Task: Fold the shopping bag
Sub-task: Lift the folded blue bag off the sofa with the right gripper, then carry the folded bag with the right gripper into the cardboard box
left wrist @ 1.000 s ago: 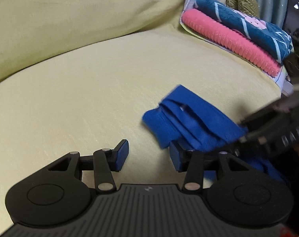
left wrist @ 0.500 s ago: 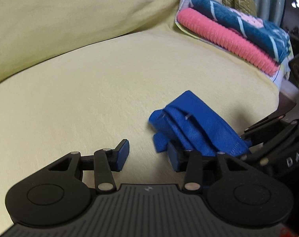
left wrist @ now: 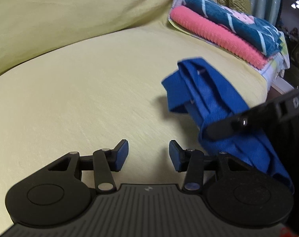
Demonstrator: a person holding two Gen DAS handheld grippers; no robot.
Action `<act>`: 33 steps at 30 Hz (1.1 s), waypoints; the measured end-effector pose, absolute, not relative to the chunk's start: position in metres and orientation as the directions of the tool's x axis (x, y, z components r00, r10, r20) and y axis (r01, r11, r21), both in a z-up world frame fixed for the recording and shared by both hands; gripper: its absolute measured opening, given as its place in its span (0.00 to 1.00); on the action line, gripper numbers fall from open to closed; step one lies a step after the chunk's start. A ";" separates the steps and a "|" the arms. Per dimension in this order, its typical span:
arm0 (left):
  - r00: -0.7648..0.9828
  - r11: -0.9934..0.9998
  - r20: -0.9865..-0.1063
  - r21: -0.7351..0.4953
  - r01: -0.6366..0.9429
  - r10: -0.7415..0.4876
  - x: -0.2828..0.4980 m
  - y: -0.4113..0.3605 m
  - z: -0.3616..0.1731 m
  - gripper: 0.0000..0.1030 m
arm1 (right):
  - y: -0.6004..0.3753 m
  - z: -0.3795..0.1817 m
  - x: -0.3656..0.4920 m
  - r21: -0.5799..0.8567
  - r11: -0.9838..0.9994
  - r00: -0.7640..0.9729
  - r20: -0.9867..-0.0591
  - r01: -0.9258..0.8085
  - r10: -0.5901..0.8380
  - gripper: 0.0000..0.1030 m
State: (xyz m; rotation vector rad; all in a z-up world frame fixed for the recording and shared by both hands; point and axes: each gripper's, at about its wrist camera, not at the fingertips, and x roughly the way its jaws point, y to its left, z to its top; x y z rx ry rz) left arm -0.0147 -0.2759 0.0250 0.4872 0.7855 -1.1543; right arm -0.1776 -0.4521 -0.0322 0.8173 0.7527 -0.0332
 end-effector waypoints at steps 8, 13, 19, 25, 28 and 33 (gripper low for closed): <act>0.183 0.324 -0.777 -0.028 0.946 -0.602 -0.033 -0.293 0.024 0.51 | -0.460 -0.023 -0.197 0.662 0.678 0.777 -0.593 0.320 0.212 0.34; 0.203 0.322 -0.784 0.004 0.947 -0.587 -0.043 -0.298 0.027 0.53 | -0.465 -0.022 -0.207 0.683 0.659 0.797 -0.567 0.315 0.206 0.34; 0.210 0.296 -0.786 0.036 0.955 -0.582 -0.056 -0.309 0.031 0.55 | -0.467 -0.018 -0.222 0.699 0.642 0.821 -0.540 0.315 0.186 0.34; 0.207 0.241 -0.764 0.070 0.968 -0.612 -0.070 -0.319 0.043 0.57 | -0.472 -0.012 -0.241 0.703 0.624 0.840 -0.525 0.341 0.133 0.34; 0.177 0.178 -0.752 0.080 0.981 -0.635 -0.081 -0.331 0.048 0.57 | -0.474 -0.007 -0.256 0.701 0.613 0.848 -0.522 0.364 0.093 0.34; 0.084 0.053 -0.728 0.066 0.996 -0.680 -0.098 -0.363 0.060 0.62 | -0.482 0.008 -0.294 0.697 0.583 0.863 -0.506 0.419 -0.016 0.34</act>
